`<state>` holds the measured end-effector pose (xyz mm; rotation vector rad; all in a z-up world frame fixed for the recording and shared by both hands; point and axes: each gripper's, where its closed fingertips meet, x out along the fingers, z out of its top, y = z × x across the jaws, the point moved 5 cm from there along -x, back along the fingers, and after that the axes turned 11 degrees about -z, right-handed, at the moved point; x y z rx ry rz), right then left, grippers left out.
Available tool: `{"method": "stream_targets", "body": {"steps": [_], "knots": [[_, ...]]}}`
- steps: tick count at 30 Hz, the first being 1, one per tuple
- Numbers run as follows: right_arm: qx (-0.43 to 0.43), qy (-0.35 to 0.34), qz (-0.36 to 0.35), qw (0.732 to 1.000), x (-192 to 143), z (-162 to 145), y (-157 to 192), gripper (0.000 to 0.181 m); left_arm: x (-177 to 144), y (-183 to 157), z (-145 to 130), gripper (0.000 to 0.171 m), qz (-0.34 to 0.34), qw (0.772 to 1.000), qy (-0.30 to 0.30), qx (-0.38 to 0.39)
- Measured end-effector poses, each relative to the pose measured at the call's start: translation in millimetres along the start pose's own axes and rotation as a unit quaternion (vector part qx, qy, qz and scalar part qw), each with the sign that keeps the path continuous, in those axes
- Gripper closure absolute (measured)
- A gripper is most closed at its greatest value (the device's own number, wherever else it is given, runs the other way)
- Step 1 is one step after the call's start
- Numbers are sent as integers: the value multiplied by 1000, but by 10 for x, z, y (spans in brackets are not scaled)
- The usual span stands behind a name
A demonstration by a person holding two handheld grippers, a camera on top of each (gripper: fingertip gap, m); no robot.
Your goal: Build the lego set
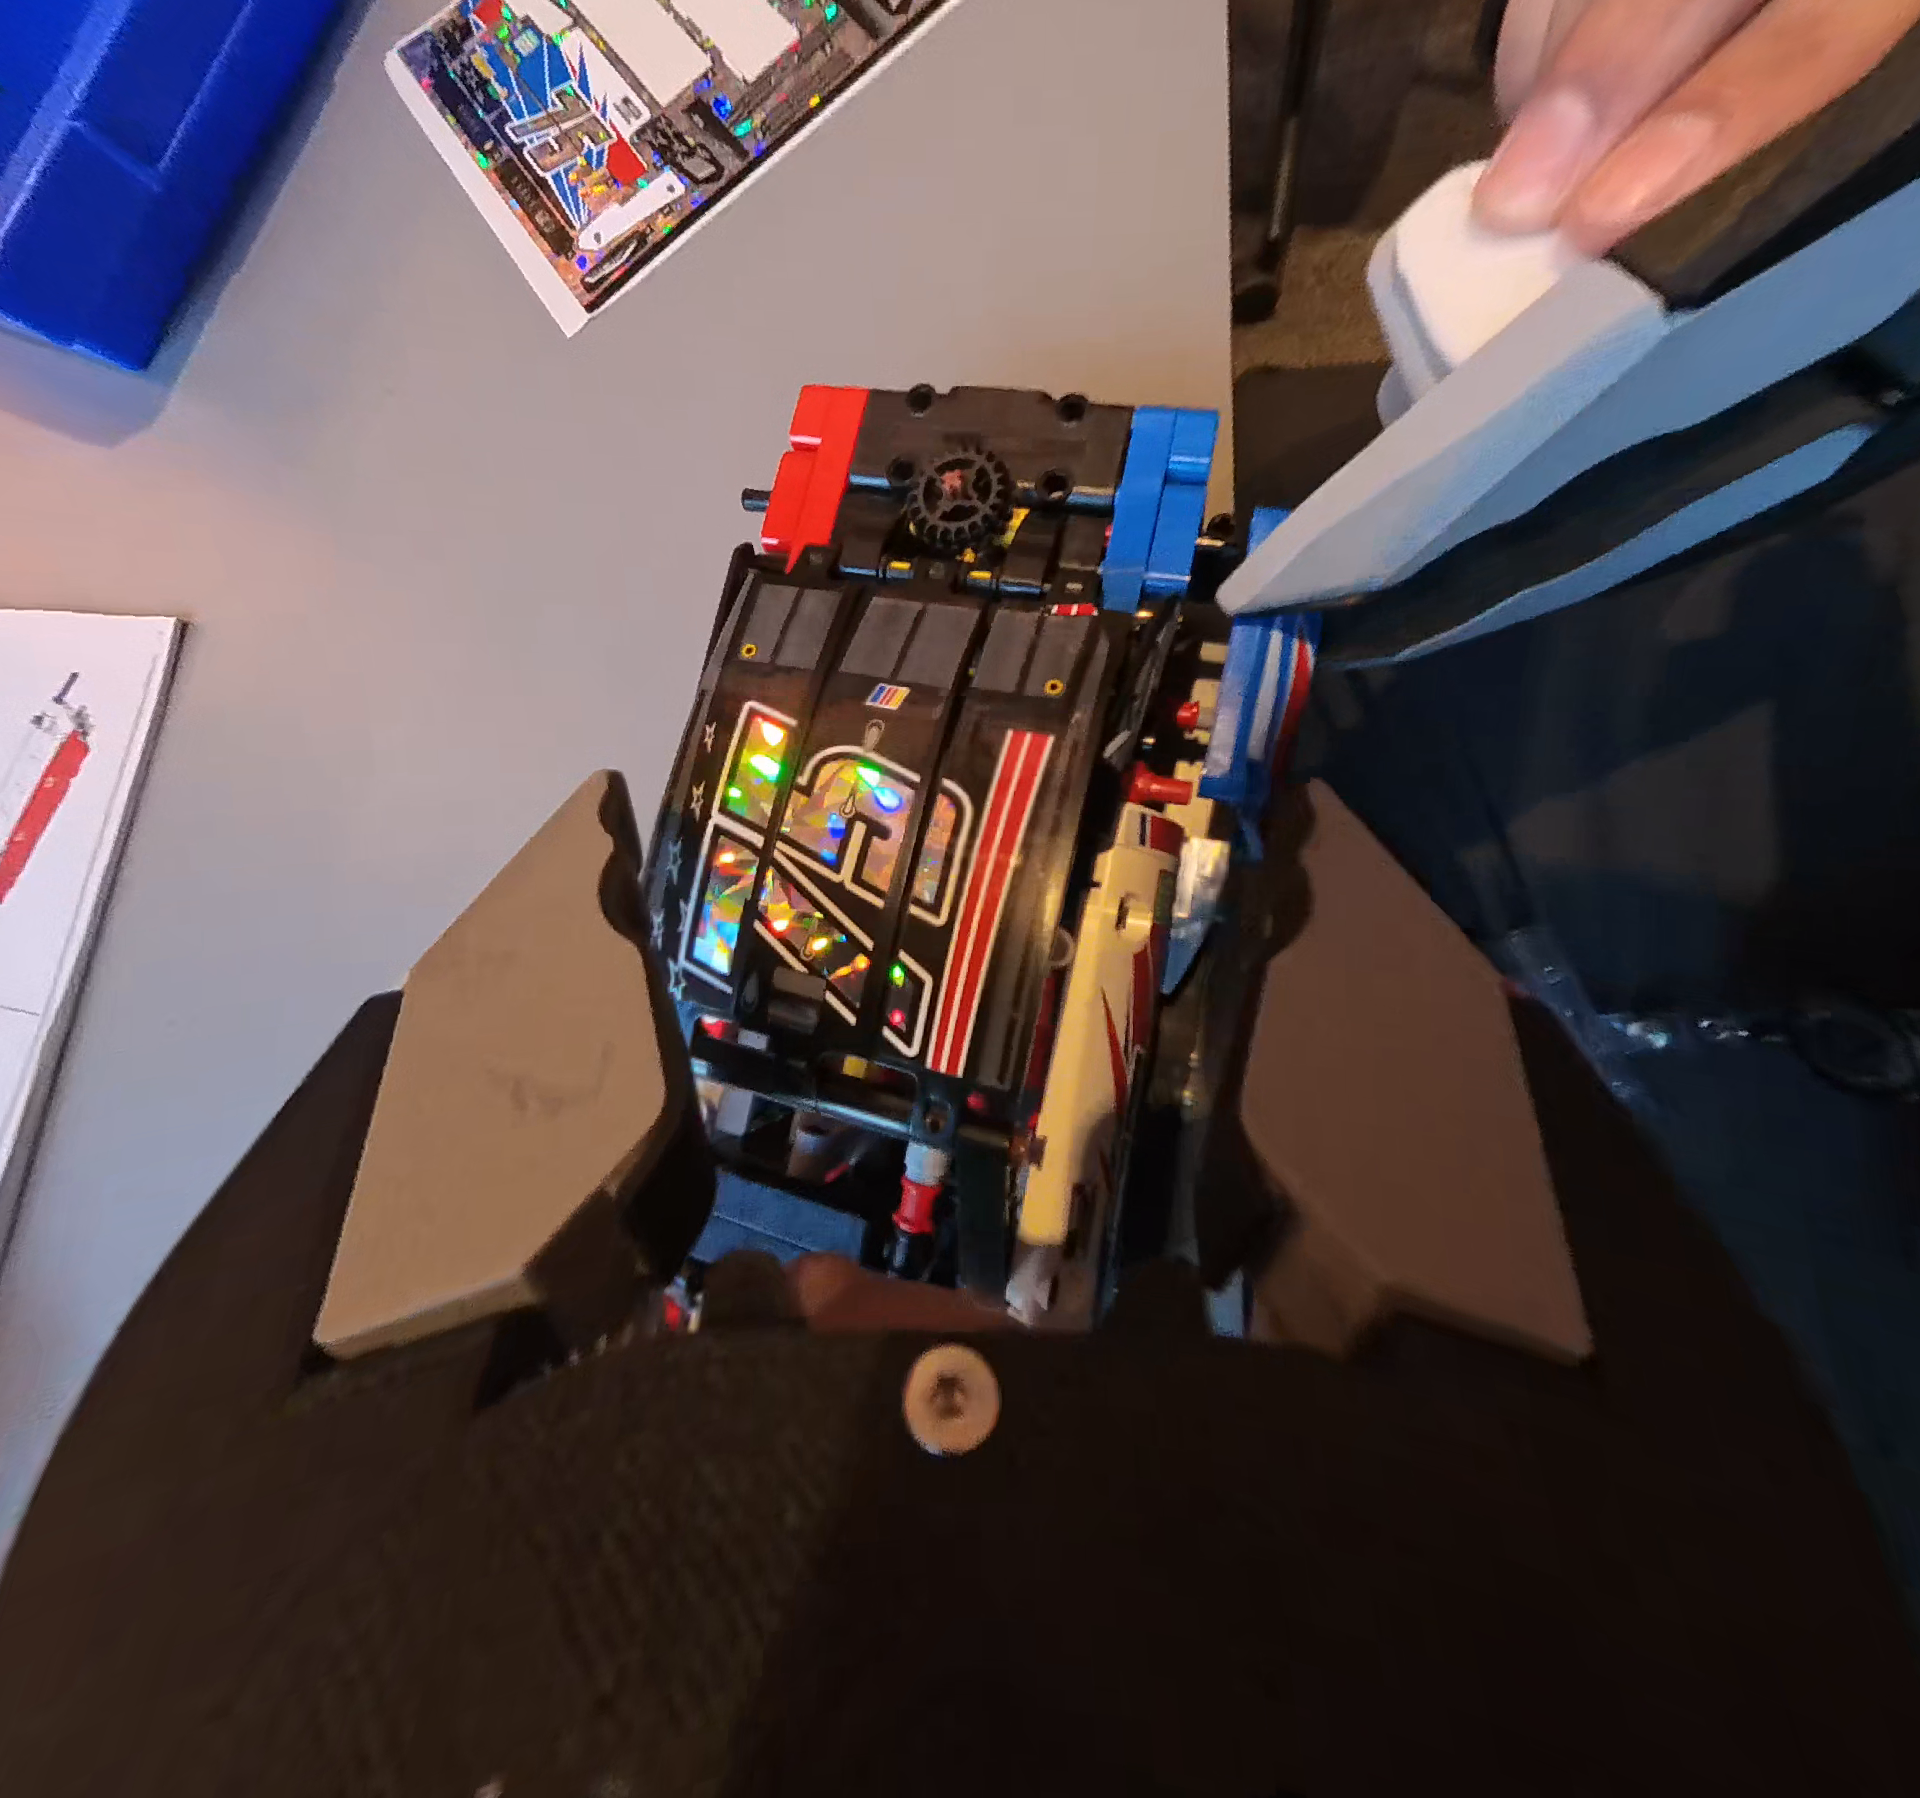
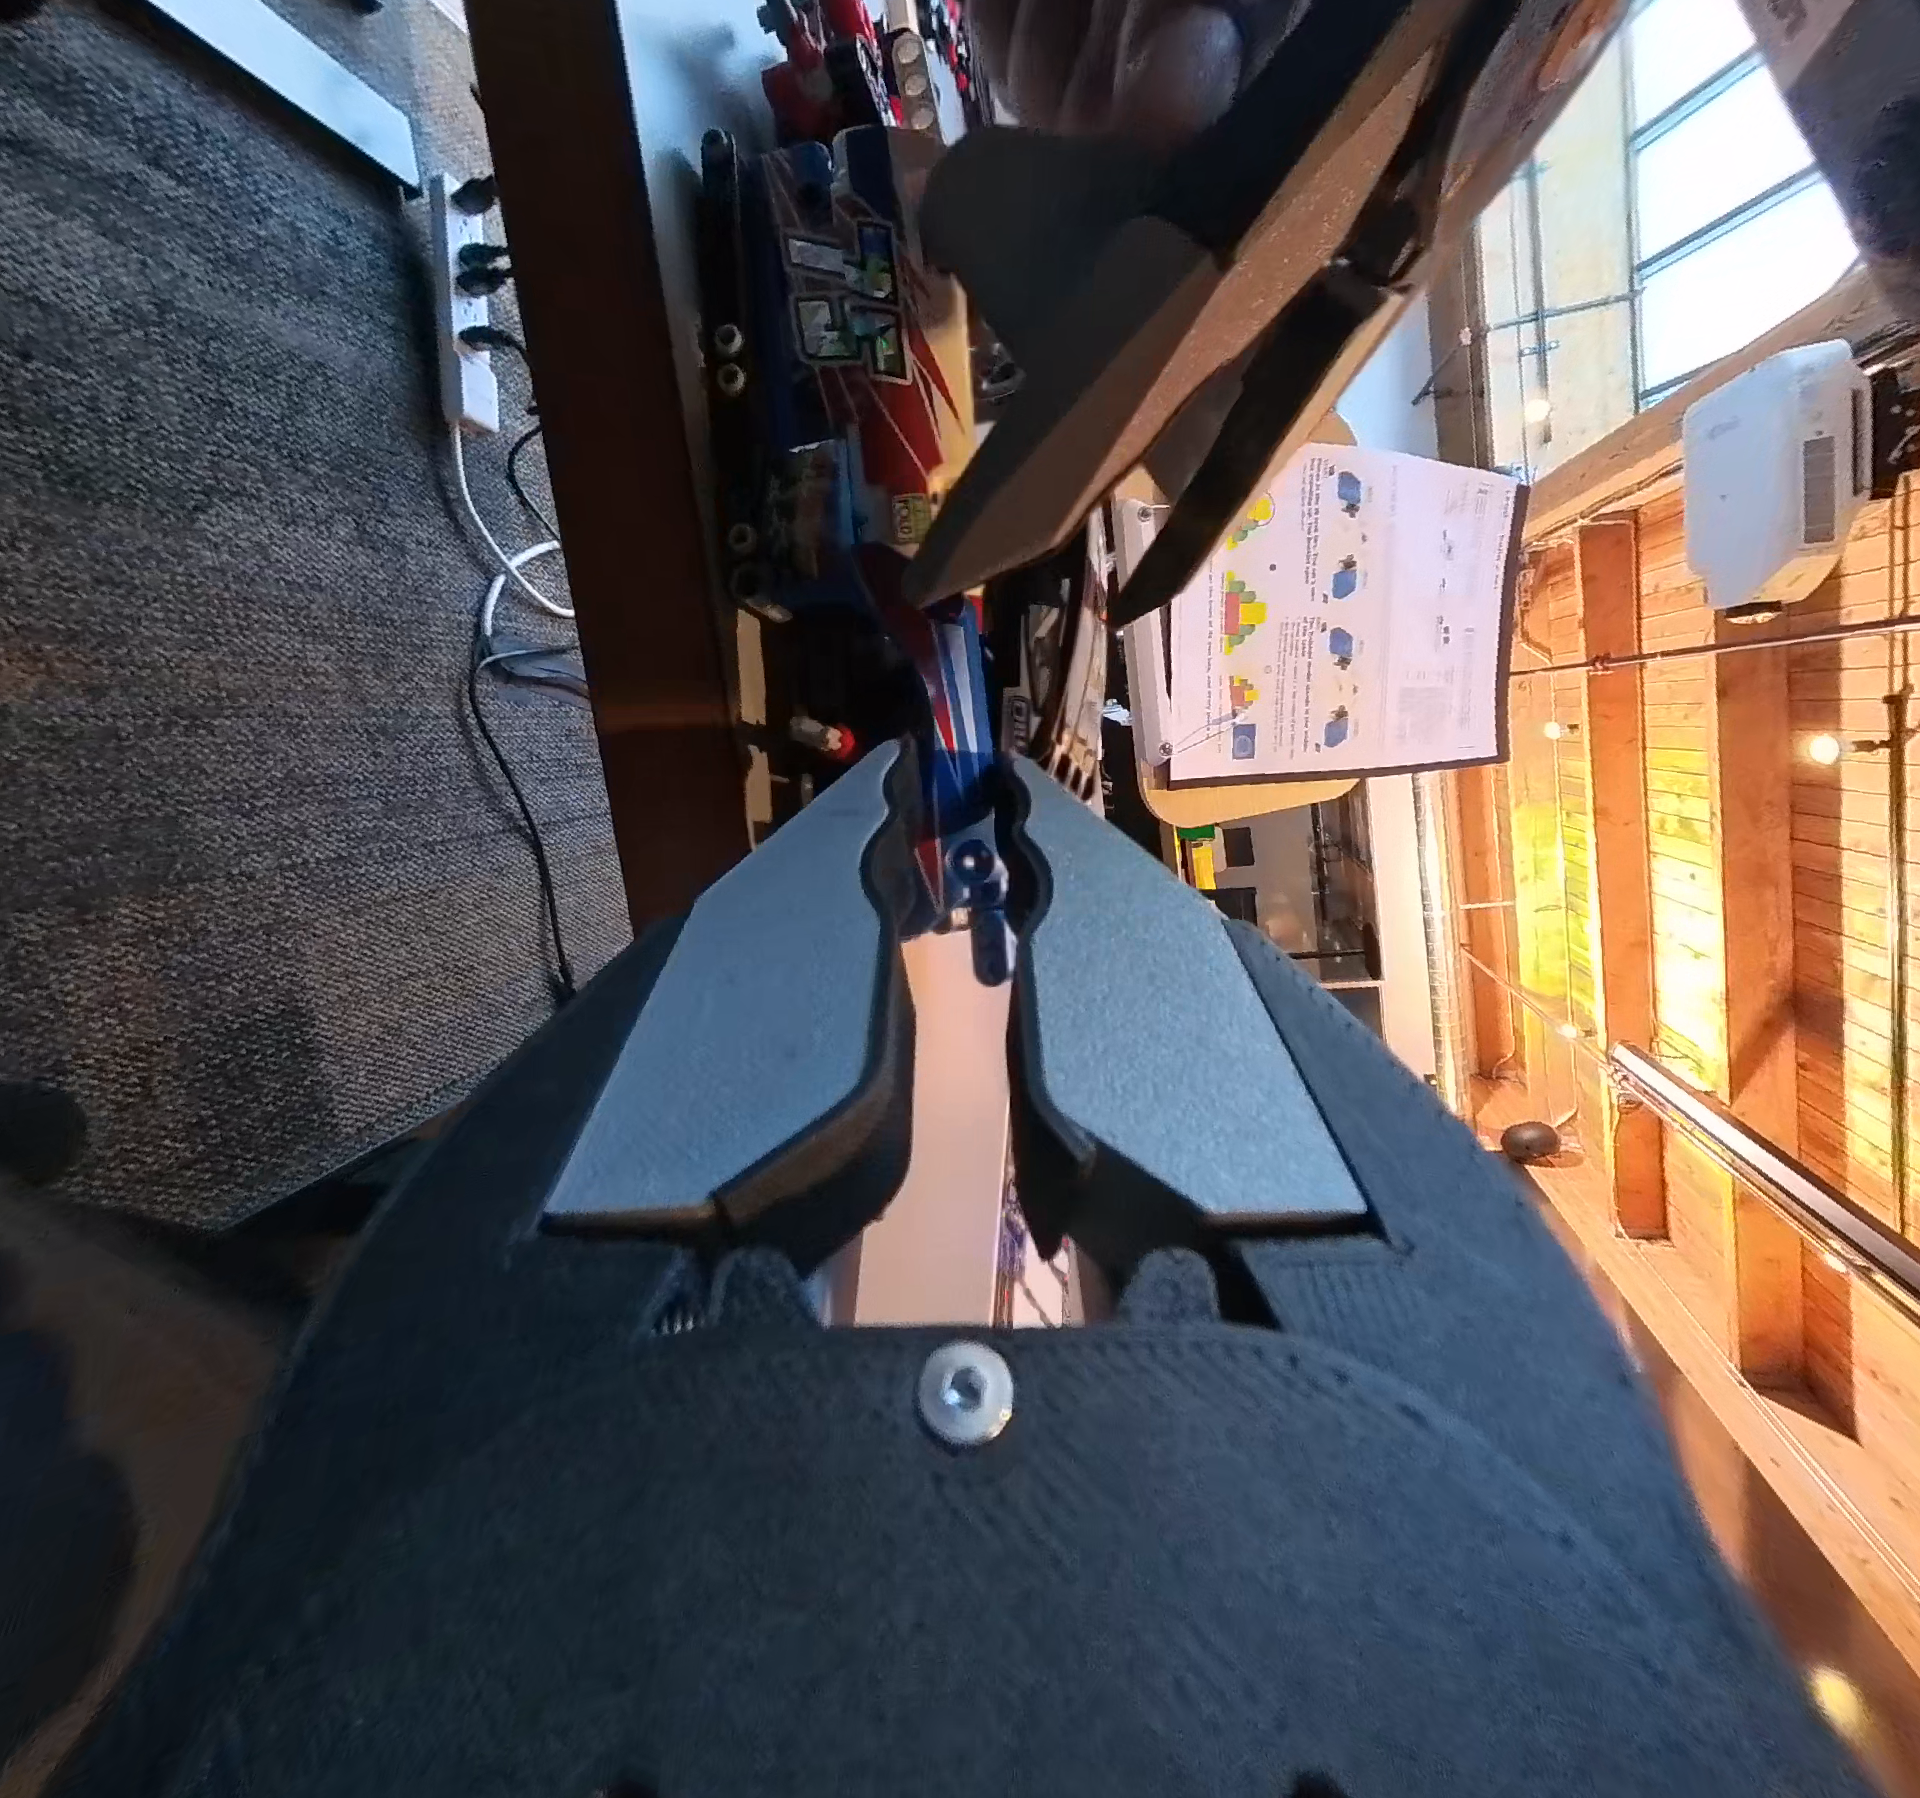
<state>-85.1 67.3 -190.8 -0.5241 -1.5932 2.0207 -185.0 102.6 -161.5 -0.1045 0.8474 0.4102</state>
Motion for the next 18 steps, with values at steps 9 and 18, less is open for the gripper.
{"method": "stream_targets", "body": {"steps": [9,18], "knots": [[5,-4,4,1000,25,14,41,171,90,8,-77,48,2,1000,19,7],[41,1,-1,999,34,7,6,173,68,11,-71,50,-8,1000,-5,-11]]}}
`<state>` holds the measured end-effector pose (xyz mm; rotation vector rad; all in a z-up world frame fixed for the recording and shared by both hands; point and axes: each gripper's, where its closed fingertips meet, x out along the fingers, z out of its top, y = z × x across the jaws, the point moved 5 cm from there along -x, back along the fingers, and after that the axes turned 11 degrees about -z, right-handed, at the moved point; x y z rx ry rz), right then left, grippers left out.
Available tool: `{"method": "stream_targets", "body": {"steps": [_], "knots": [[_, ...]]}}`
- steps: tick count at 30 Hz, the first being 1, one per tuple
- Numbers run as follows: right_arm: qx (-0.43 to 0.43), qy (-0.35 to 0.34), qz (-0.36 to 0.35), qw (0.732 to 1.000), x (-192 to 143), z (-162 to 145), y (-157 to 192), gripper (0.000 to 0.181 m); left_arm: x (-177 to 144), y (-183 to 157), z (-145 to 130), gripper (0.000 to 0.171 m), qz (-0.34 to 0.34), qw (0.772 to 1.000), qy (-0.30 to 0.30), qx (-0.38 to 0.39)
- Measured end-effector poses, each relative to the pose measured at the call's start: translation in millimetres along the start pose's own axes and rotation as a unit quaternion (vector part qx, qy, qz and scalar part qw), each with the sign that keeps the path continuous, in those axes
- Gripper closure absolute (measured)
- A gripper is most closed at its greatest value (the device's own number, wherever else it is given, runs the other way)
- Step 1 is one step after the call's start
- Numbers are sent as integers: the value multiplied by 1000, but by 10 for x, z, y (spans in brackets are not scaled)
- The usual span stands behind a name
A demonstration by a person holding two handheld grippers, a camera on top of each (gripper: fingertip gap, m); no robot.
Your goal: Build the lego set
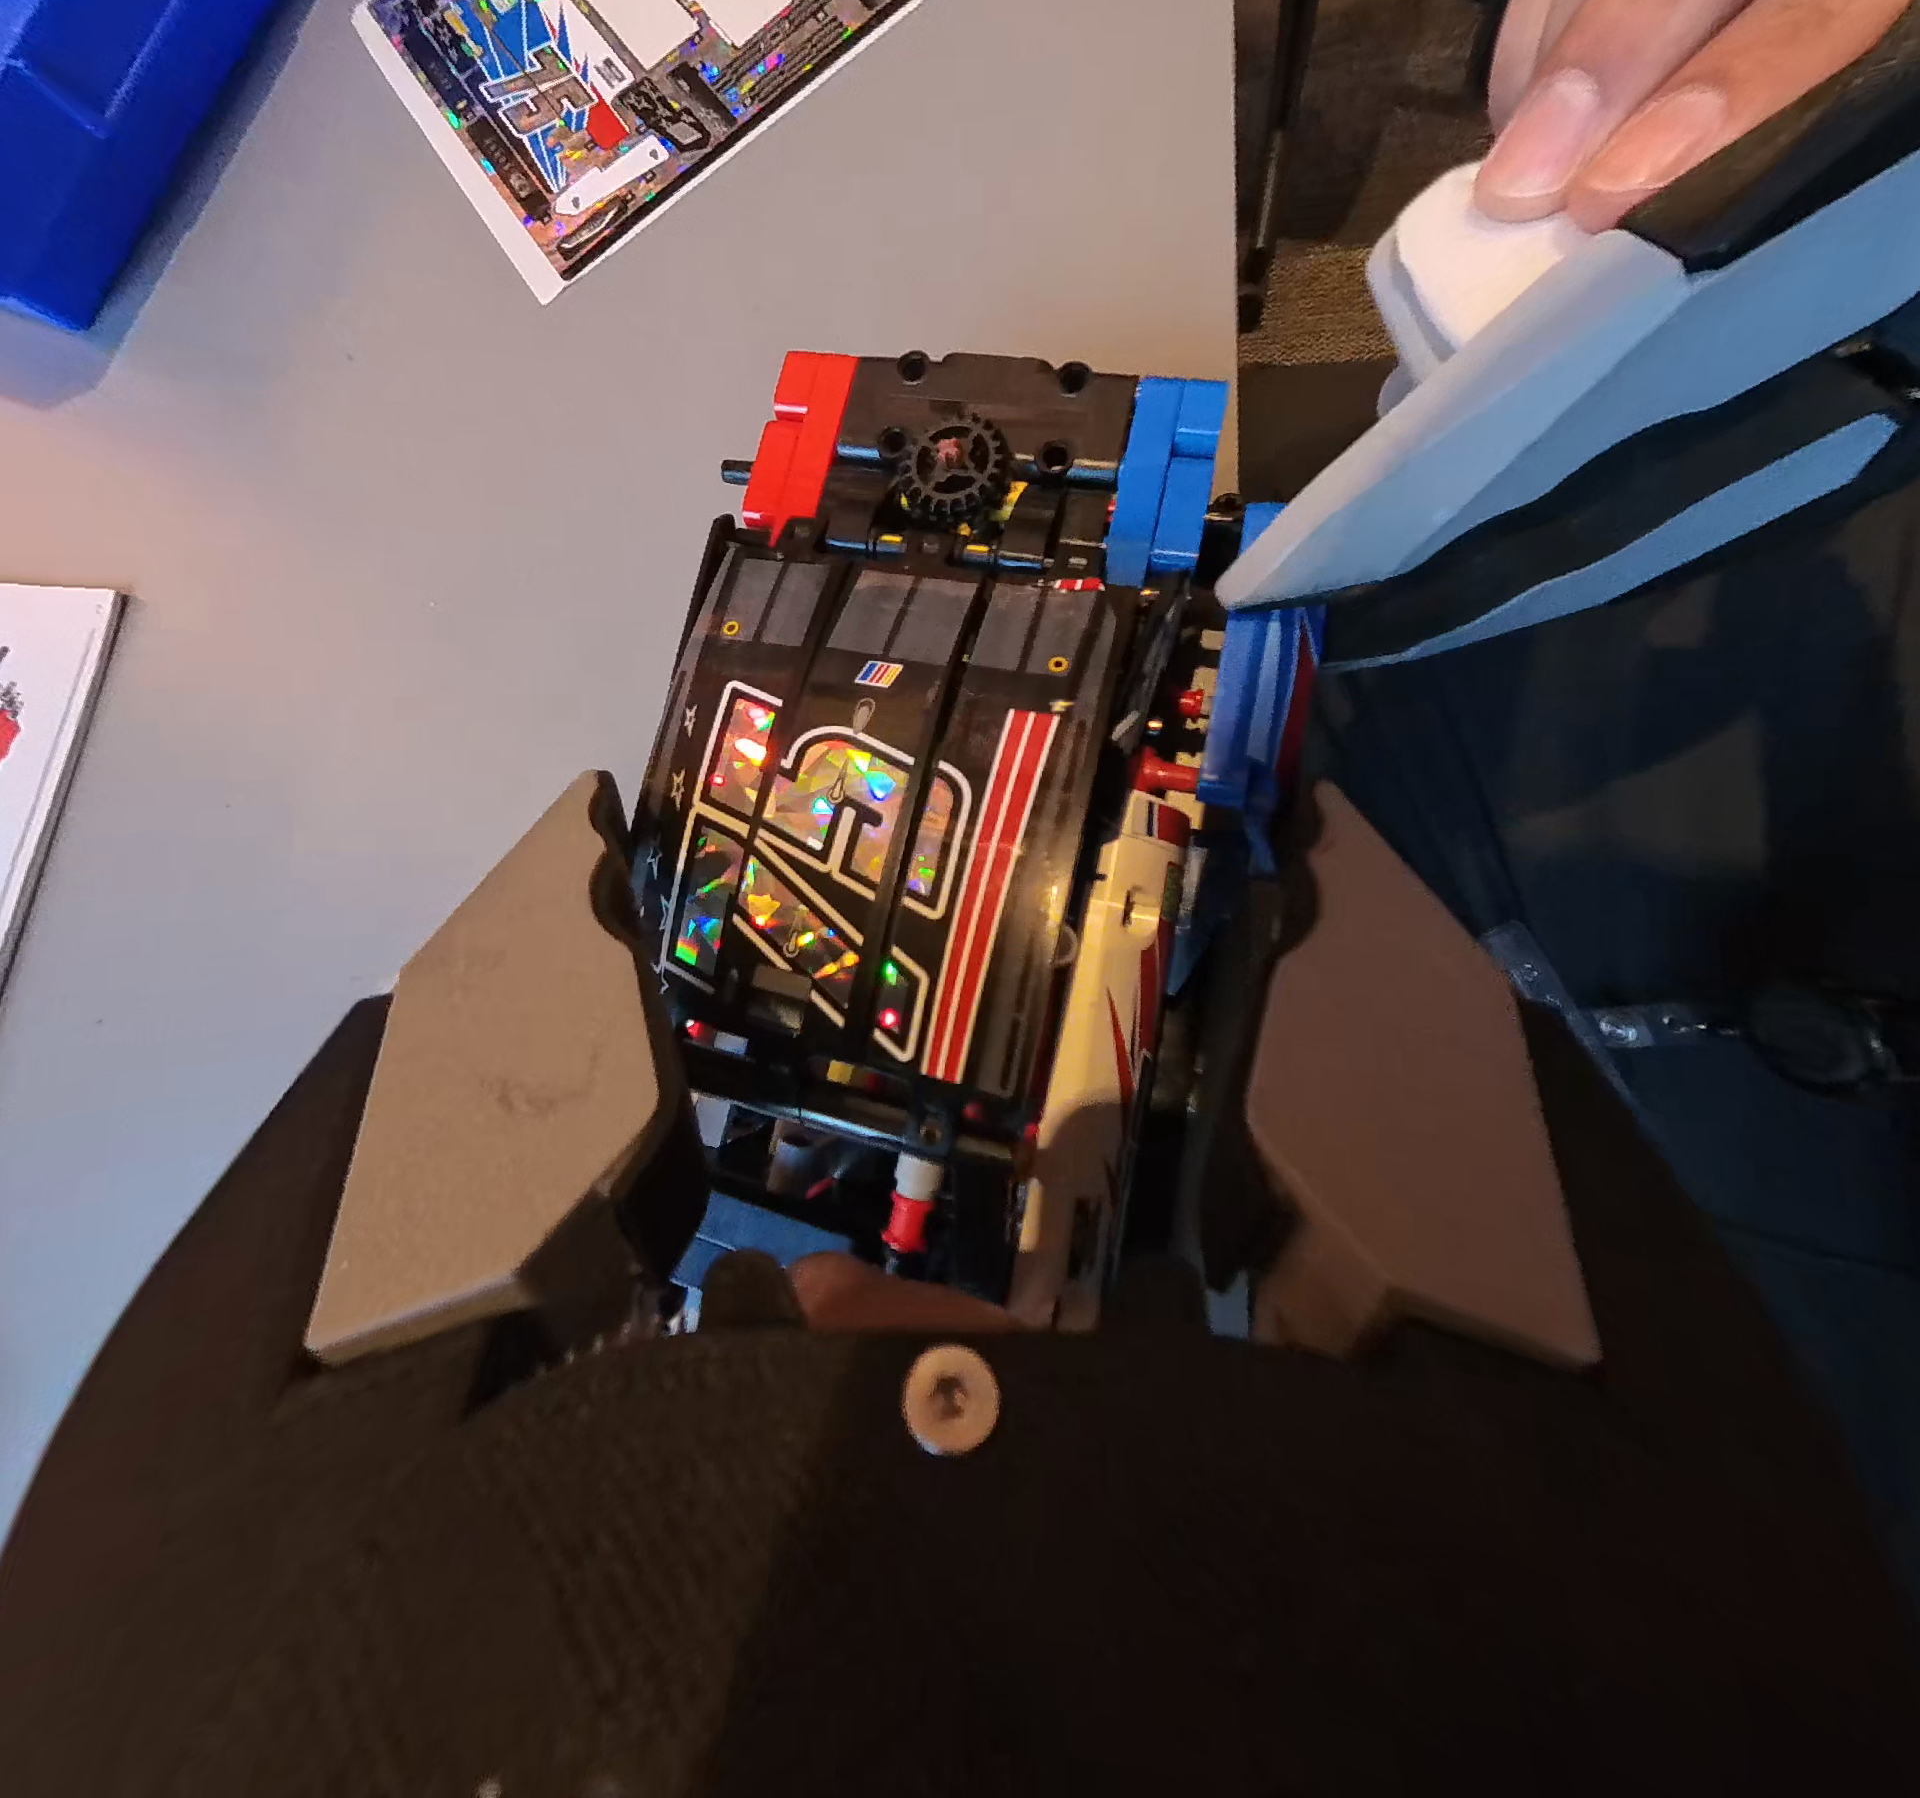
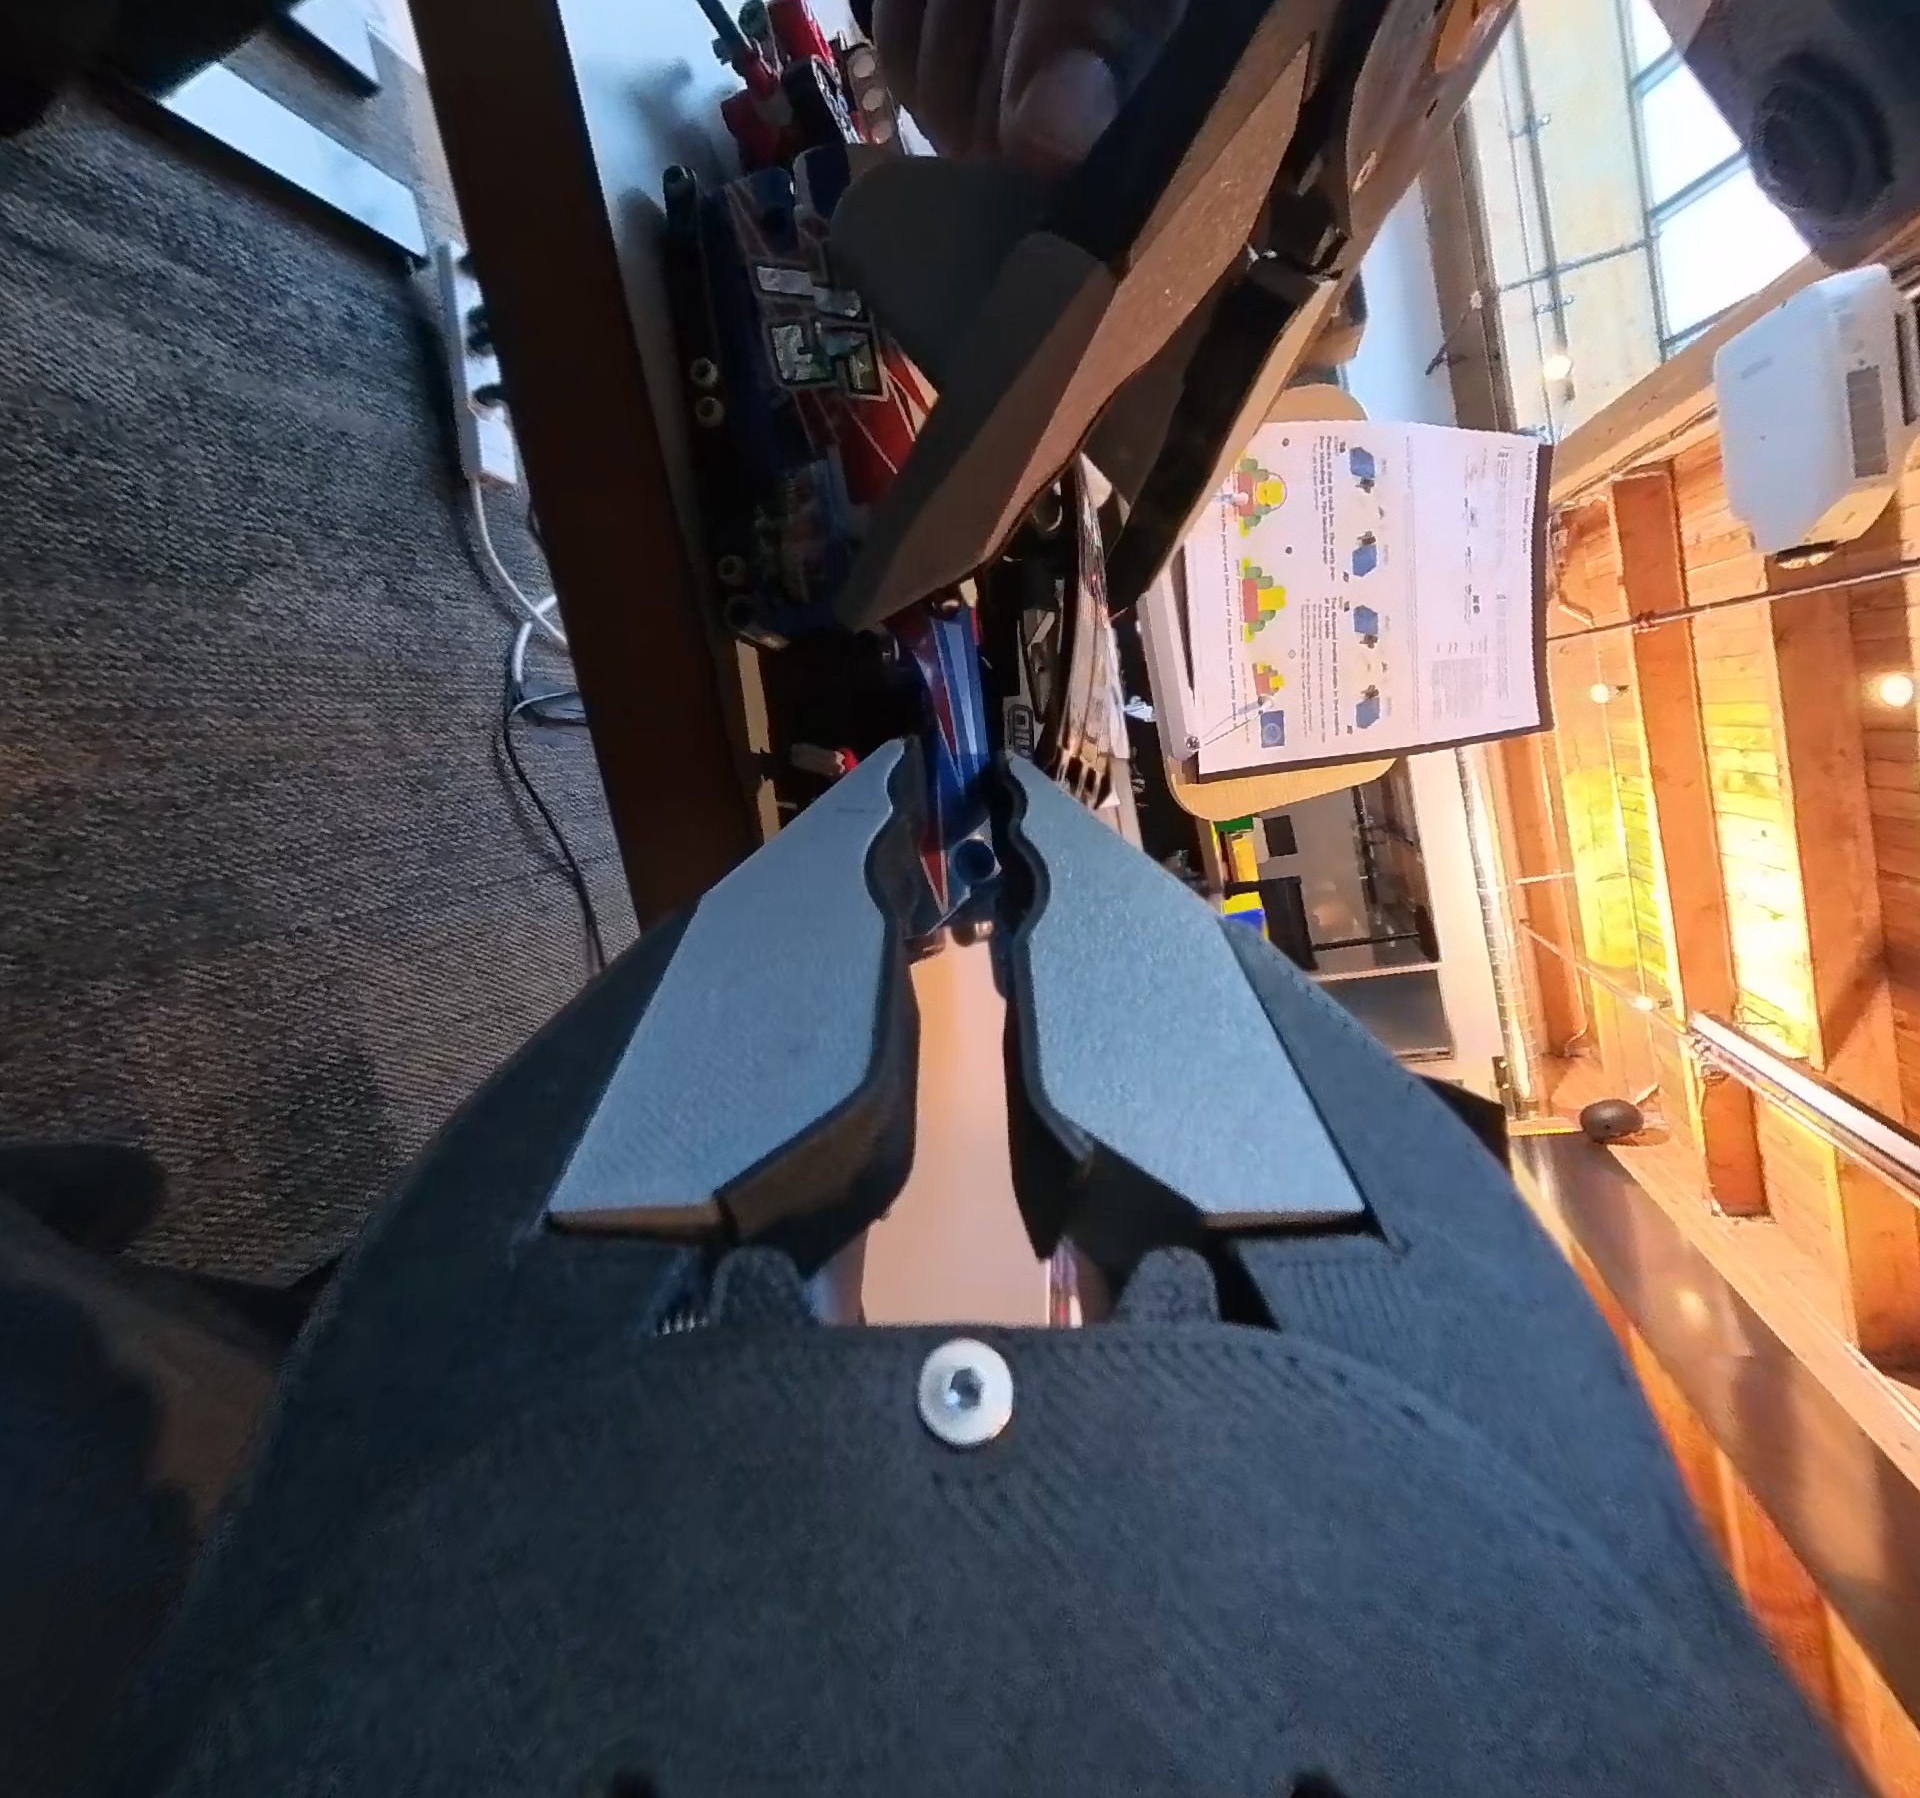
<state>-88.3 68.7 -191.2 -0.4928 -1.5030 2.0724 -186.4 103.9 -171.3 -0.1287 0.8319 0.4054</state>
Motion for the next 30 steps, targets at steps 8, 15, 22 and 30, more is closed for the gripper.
{"method": "stream_targets", "body": {"steps": [8,15,22,30], "knots": [[5,8,3,1000,13,-16,-4,172,16,7,-19,51,14,1000,2,7],[-5,11,0,1000,22,-21,3,172,24,17,-28,51,18,1000,1,6],[6,18,4,1000,32,-27,-8,171,25,29,-34,53,16,1000,-9,0],[34,18,31,999,14,-83,-13,167,30,38,-28,53,26,1000,-12,-4]]}}
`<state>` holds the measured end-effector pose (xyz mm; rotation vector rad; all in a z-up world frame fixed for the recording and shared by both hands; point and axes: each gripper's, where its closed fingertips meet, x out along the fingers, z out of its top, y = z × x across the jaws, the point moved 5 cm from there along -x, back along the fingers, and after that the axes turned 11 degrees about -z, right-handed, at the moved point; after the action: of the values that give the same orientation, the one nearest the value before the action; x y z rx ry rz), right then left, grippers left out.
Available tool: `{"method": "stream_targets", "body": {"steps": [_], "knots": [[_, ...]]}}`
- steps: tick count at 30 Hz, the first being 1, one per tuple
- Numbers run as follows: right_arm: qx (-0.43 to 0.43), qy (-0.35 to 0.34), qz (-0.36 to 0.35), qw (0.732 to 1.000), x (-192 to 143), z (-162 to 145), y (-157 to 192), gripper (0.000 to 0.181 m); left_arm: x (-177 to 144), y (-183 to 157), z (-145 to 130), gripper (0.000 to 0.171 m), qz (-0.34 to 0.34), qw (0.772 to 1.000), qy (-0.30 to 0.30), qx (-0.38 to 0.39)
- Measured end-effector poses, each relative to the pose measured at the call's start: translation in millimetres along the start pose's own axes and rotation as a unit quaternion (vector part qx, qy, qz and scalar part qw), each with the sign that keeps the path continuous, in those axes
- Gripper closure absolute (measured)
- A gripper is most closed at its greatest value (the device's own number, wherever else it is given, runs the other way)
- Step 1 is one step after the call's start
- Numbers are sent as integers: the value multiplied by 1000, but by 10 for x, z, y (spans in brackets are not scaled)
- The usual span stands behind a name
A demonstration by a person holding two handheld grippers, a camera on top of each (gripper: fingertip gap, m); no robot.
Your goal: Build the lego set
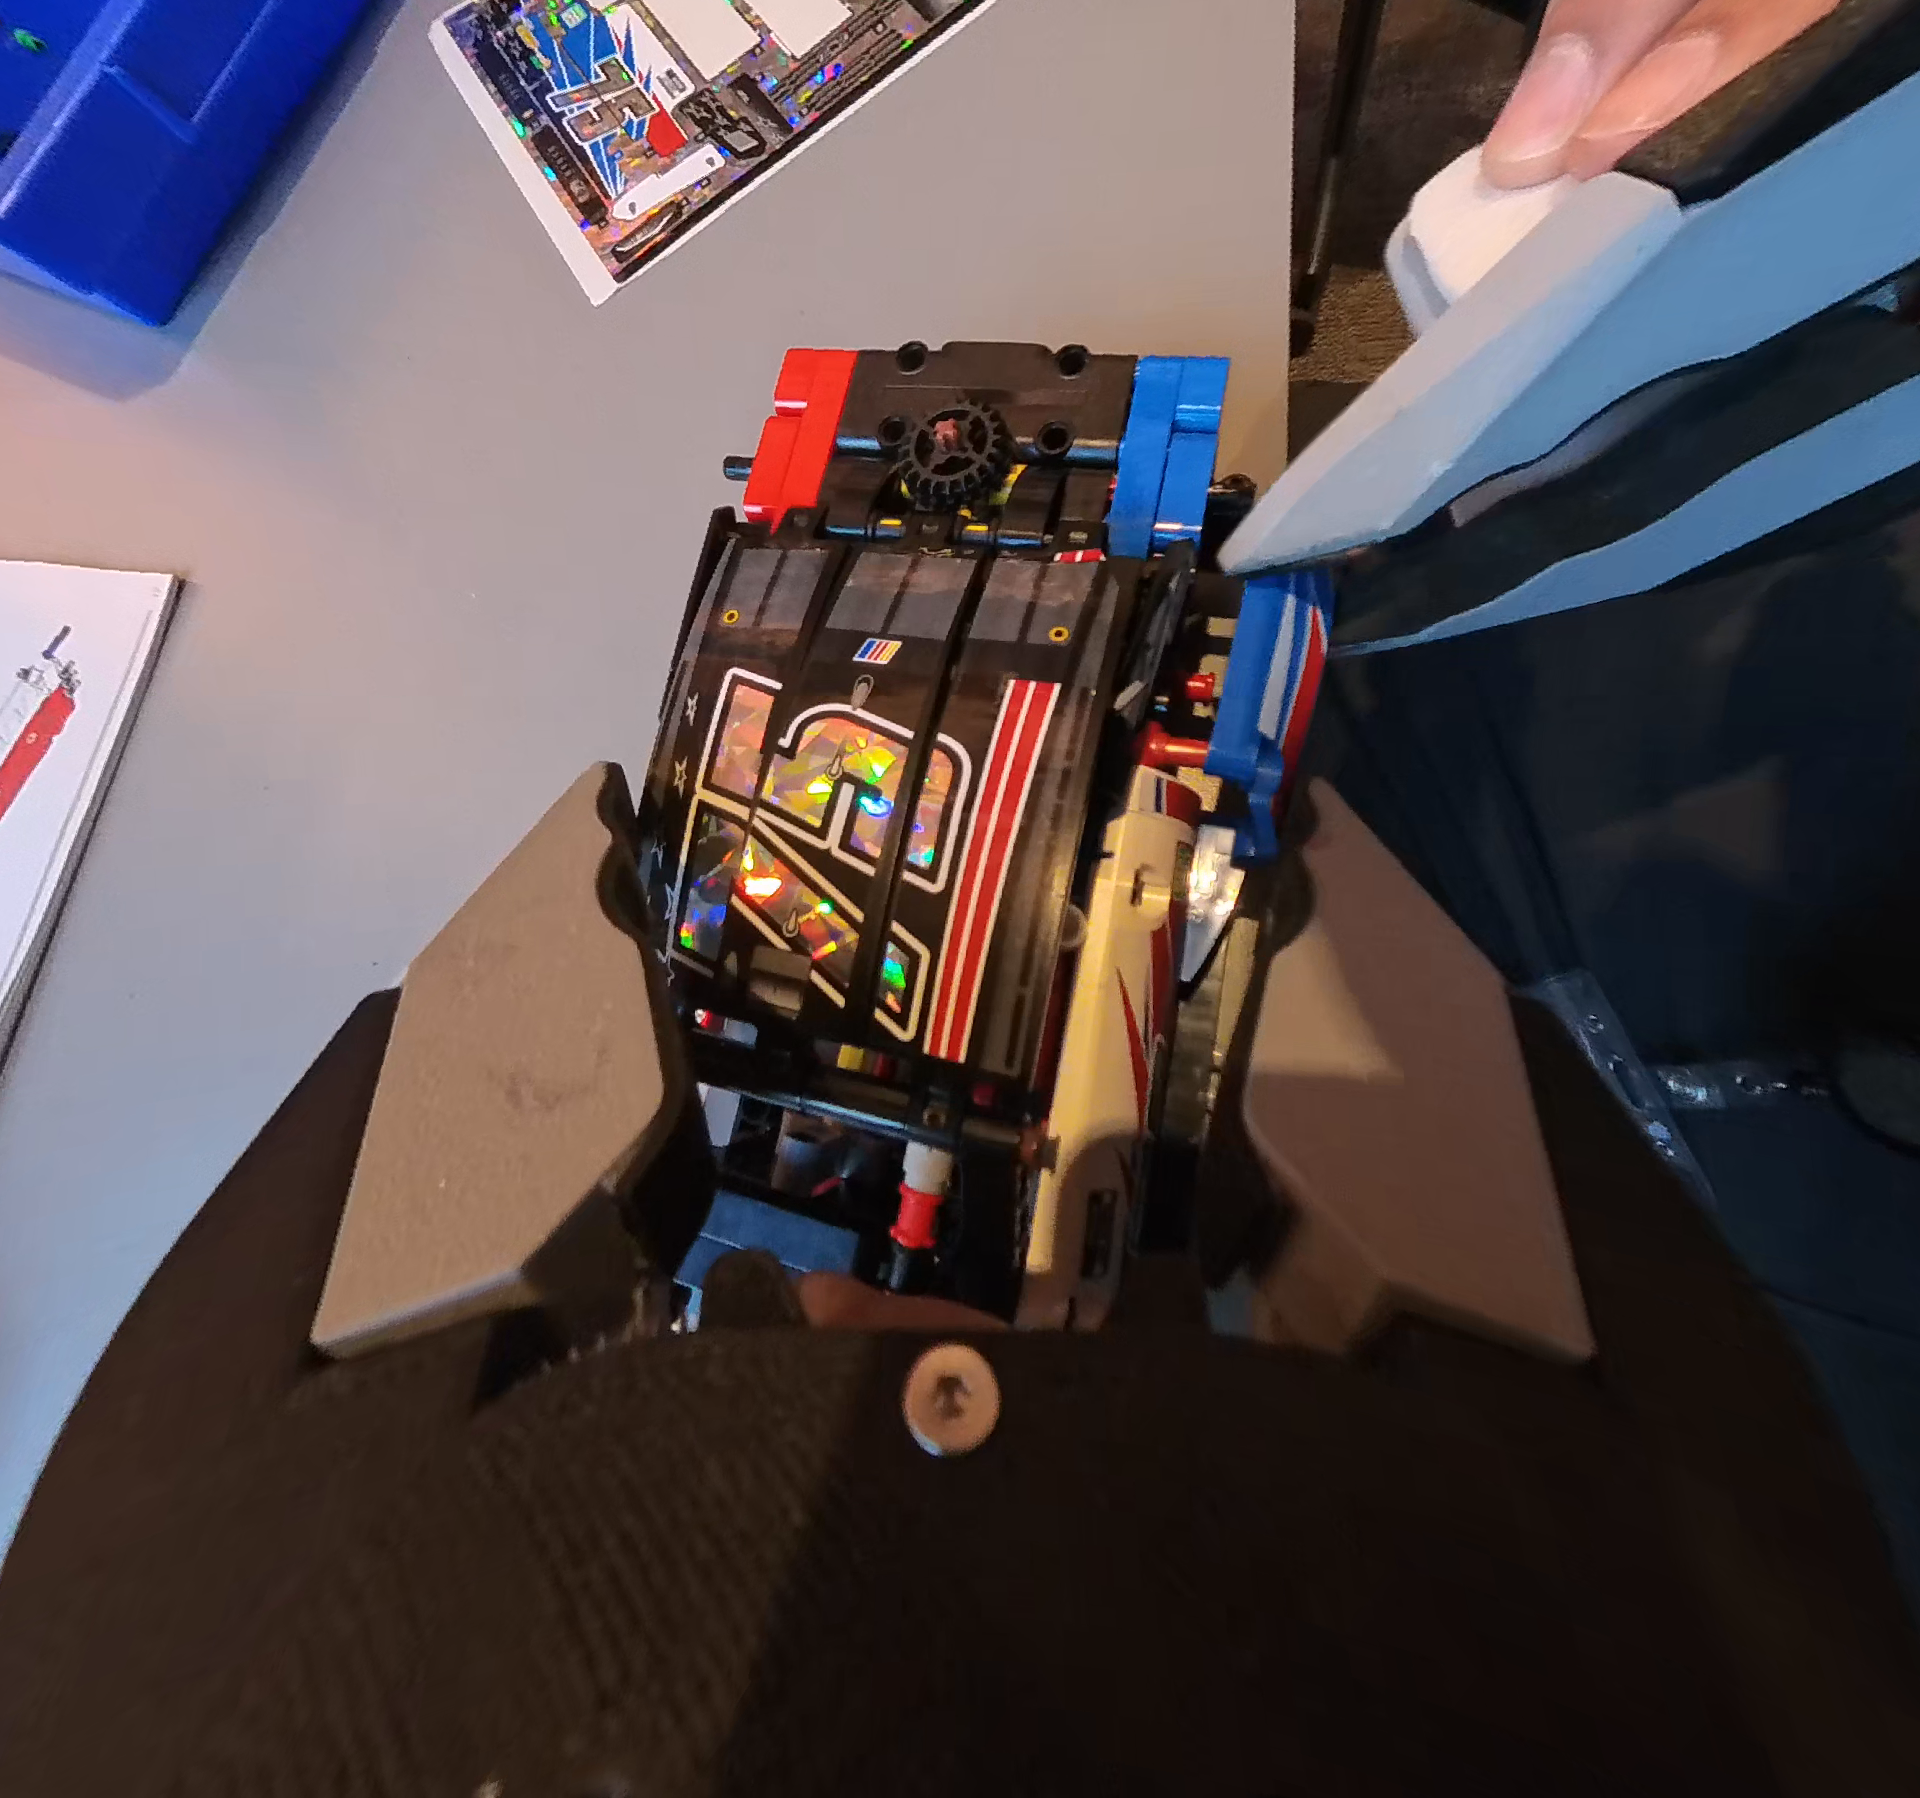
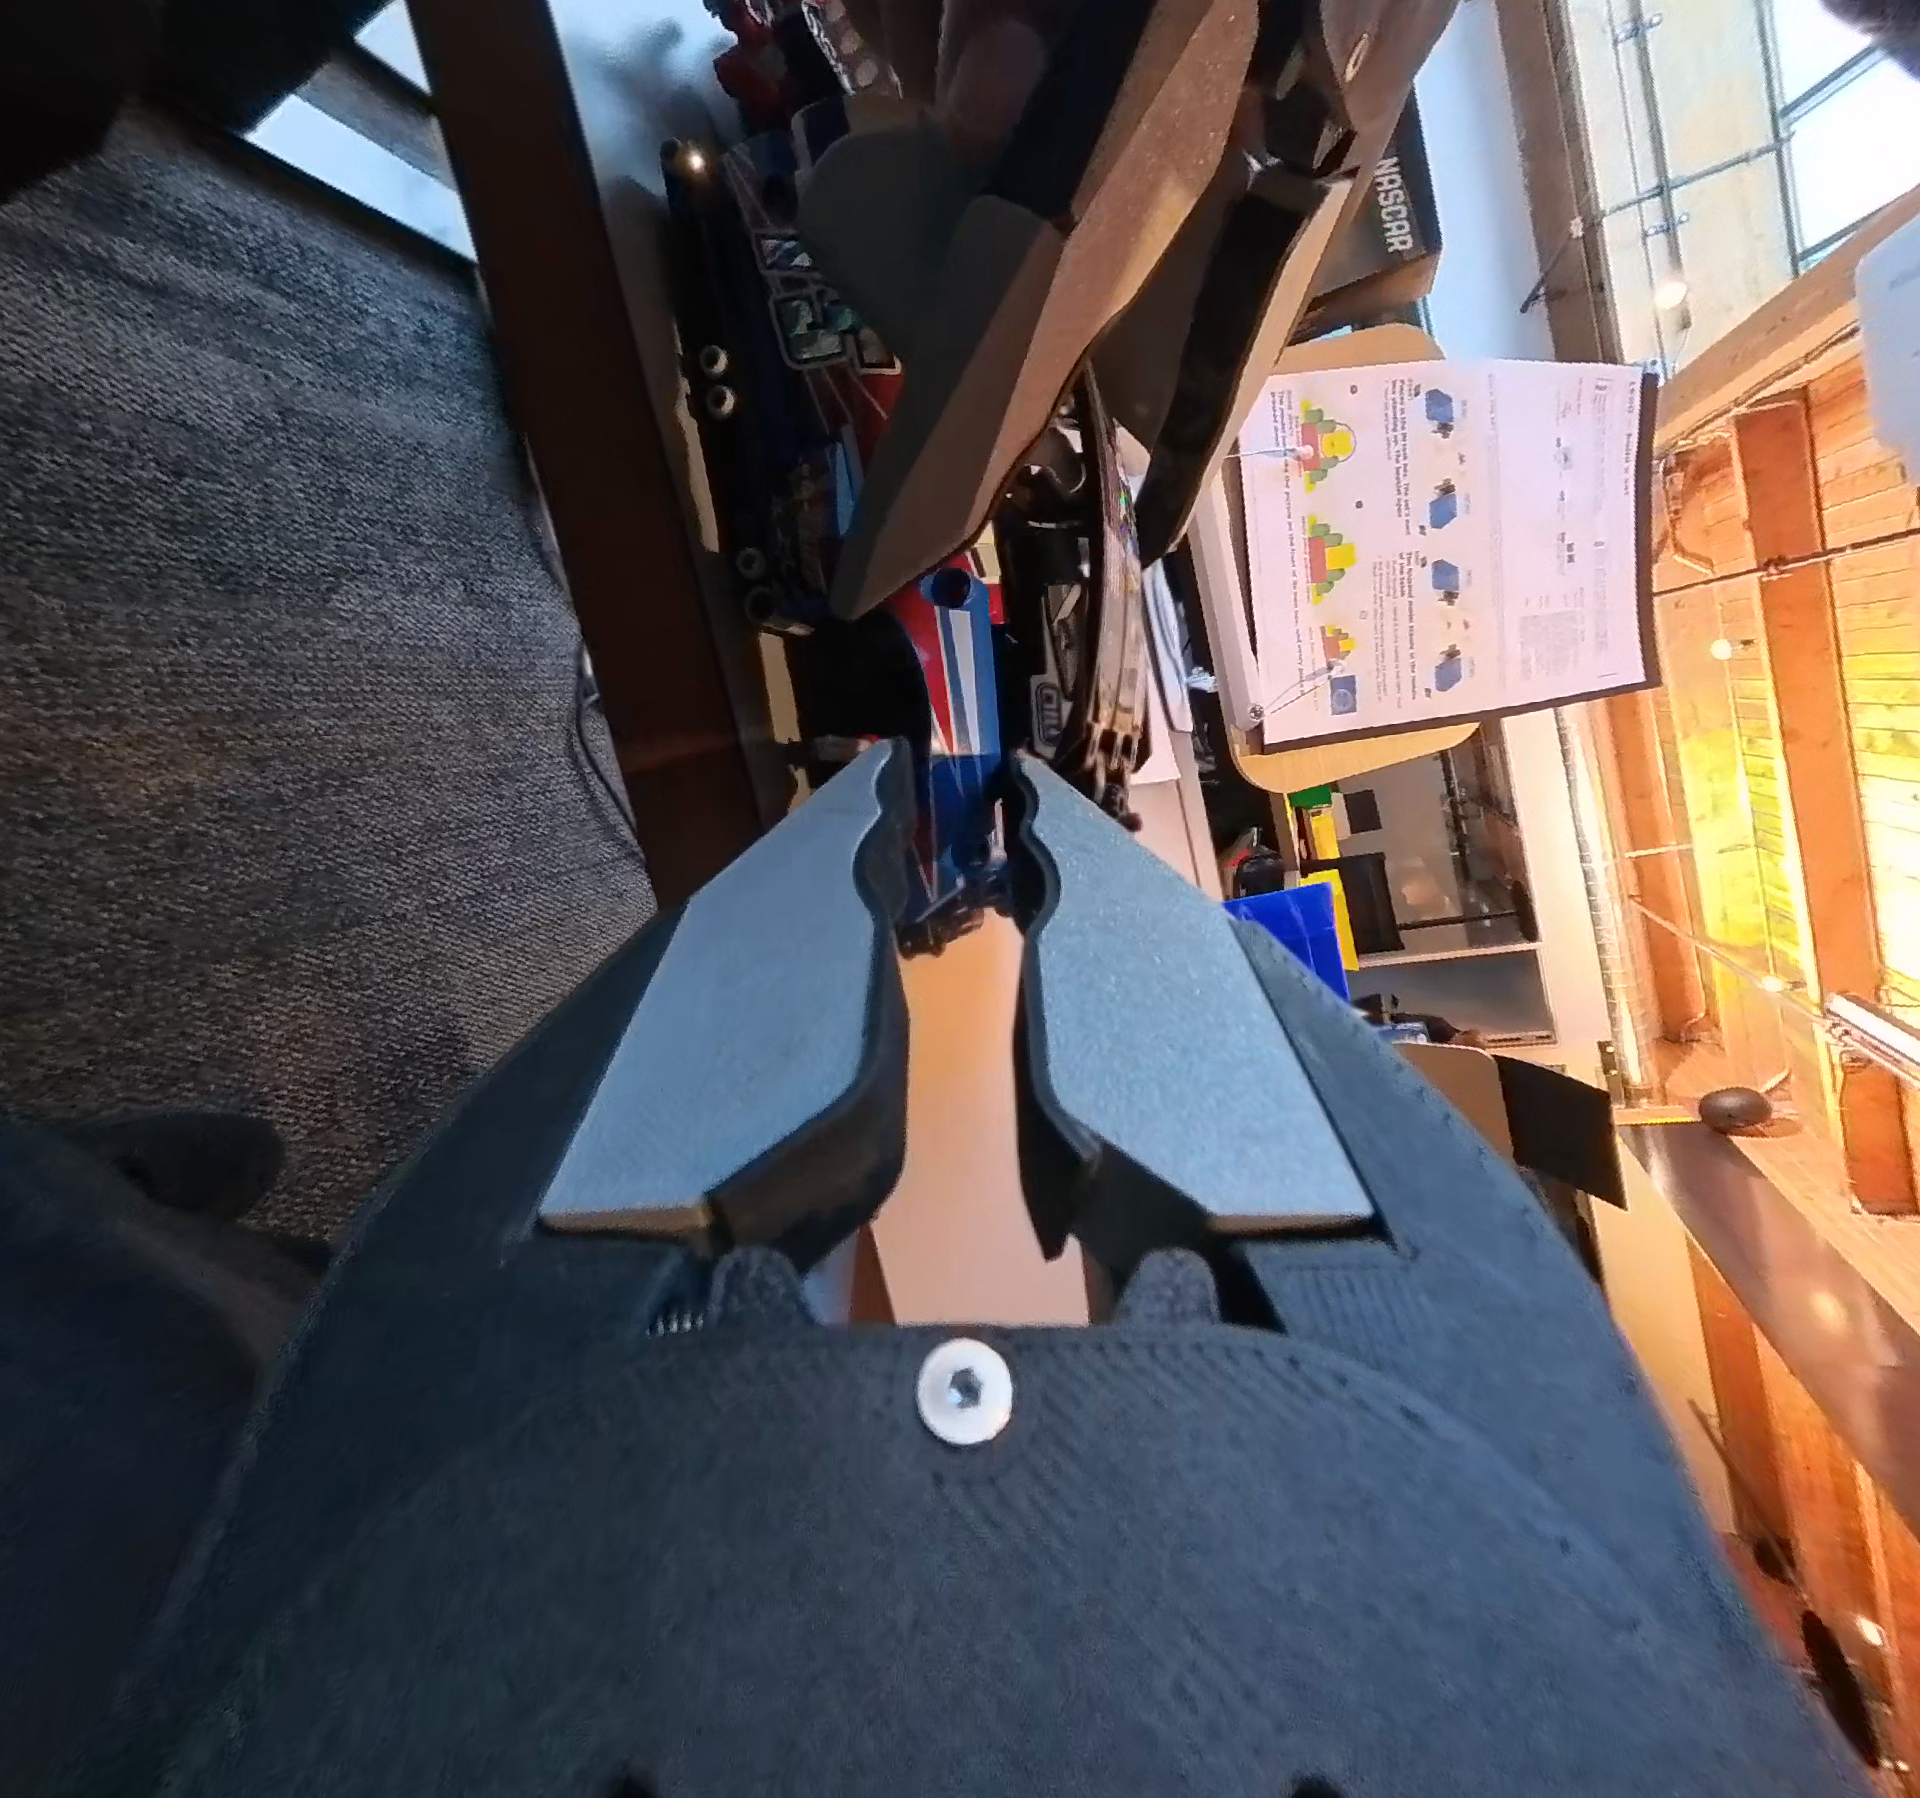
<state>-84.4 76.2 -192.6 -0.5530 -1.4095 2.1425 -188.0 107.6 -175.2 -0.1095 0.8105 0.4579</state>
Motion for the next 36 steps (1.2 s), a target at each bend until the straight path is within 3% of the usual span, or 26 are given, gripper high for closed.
{"method": "stream_targets", "body": {"steps": [7,12,19,21,23,27,32,36], "knots": [[40,-4,24,999,-22,-49,-66,163,2,-6,5,53,5,1000,-5,-5],[6,-3,16,1000,-69,-90,-66,162,3,-6,7,53,7,1000,-5,-6],[121,18,39,992,-80,-225,-227,125,5,-9,12,53,12,1000,-6,-10],[183,23,61,981,-67,-293,-264,118,4,-9,12,53,13,1000,-6,-10],[259,23,94,961,-51,-368,-298,123,2,-11,9,53,14,1000,-5,-10],[401,13,168,900,29,-509,-319,128,2,-14,11,53,16,1000,-6,-10],[467,-9,199,861,17,-550,-347,101,-7,-14,2,54,21,1000,-6,-12],[443,24,221,869,51,-561,-229,106,-7,-12,2,54,19,1000,-6,-13]]}}
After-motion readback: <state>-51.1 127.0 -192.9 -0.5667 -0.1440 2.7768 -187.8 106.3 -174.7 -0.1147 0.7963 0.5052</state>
